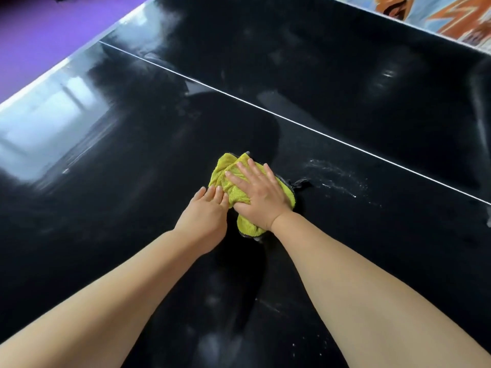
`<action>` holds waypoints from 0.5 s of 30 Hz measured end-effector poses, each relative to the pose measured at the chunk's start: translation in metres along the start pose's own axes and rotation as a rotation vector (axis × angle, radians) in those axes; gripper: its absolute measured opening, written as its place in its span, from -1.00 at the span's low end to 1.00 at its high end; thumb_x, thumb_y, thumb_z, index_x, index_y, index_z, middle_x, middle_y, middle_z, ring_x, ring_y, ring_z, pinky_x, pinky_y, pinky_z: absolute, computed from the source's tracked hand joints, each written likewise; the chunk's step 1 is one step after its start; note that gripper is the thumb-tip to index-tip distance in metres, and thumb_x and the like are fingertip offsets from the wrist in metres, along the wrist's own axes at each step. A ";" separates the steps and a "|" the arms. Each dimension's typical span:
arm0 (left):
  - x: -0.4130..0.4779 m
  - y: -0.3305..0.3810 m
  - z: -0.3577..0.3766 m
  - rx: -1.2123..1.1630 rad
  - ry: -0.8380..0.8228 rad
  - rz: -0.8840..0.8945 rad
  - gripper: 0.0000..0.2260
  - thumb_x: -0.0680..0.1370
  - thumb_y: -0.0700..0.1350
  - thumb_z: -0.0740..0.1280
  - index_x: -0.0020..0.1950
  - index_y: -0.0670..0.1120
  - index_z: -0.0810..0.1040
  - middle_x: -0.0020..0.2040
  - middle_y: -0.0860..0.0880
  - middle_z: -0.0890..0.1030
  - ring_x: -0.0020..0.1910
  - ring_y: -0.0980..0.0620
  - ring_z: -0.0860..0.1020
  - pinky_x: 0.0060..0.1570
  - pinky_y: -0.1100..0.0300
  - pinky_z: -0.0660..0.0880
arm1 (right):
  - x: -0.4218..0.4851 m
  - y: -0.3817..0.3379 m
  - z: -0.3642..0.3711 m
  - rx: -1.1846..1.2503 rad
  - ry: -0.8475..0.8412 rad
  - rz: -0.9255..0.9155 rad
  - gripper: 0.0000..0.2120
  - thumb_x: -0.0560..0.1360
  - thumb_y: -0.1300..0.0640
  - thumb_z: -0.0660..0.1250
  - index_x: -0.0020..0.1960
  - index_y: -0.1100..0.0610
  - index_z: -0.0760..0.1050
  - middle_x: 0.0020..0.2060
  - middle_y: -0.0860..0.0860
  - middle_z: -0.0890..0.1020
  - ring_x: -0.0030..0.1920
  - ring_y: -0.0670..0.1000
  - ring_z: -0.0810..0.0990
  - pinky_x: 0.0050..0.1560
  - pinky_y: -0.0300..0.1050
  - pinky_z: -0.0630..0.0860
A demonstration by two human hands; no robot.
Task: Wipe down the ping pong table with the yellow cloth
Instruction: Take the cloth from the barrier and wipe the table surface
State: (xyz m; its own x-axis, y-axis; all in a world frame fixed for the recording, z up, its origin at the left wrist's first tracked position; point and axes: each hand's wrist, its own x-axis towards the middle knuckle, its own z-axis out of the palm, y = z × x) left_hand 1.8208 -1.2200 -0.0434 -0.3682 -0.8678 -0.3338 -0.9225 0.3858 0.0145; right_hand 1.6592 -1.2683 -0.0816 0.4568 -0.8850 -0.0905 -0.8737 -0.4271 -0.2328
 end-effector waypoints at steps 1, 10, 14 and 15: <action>0.020 0.002 -0.005 -0.012 0.008 -0.009 -0.50 0.62 -0.14 -0.03 0.53 -0.20 -0.10 0.55 -0.17 -0.07 0.53 -0.09 -0.10 0.49 0.02 -0.14 | 0.011 0.014 -0.004 0.008 0.011 0.017 -0.36 0.54 -0.13 0.21 0.55 -0.20 0.05 0.58 -0.05 0.01 0.57 -0.01 -0.18 0.52 0.03 -0.32; 0.157 0.018 -0.041 -0.141 0.091 -0.044 -0.50 0.59 -0.18 0.01 0.54 -0.13 0.03 0.55 -0.08 0.02 0.53 0.00 -0.05 0.47 0.03 -0.10 | 0.085 0.126 -0.033 0.054 0.039 0.100 -0.36 0.53 -0.08 0.22 0.55 -0.22 0.06 0.58 -0.07 0.03 0.57 -0.02 -0.15 0.52 0.04 -0.31; 0.201 0.037 -0.053 -0.145 0.100 -0.040 -0.51 0.59 -0.18 0.01 0.54 -0.12 0.05 0.55 -0.07 0.03 0.53 0.01 -0.04 0.47 0.02 -0.09 | 0.094 0.170 -0.046 0.118 0.050 0.138 -0.37 0.53 -0.04 0.23 0.54 -0.21 0.09 0.58 -0.07 0.04 0.57 -0.03 -0.14 0.52 0.00 -0.33; 0.209 0.044 -0.055 -0.148 0.102 -0.039 -0.51 0.59 -0.18 0.01 0.54 -0.11 0.04 0.55 -0.07 0.02 0.53 0.01 -0.04 0.47 0.03 -0.09 | 0.093 0.180 -0.048 0.124 0.054 0.145 -0.37 0.53 -0.04 0.23 0.54 -0.21 0.09 0.58 -0.07 0.04 0.57 -0.03 -0.14 0.52 -0.01 -0.33</action>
State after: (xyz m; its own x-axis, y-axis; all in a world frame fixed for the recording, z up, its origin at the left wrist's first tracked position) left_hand 1.6969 -1.4011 -0.0608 -0.3346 -0.9115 -0.2394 -0.9406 0.3073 0.1445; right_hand 1.5361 -1.4361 -0.0854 0.3151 -0.9456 -0.0804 -0.9007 -0.2713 -0.3392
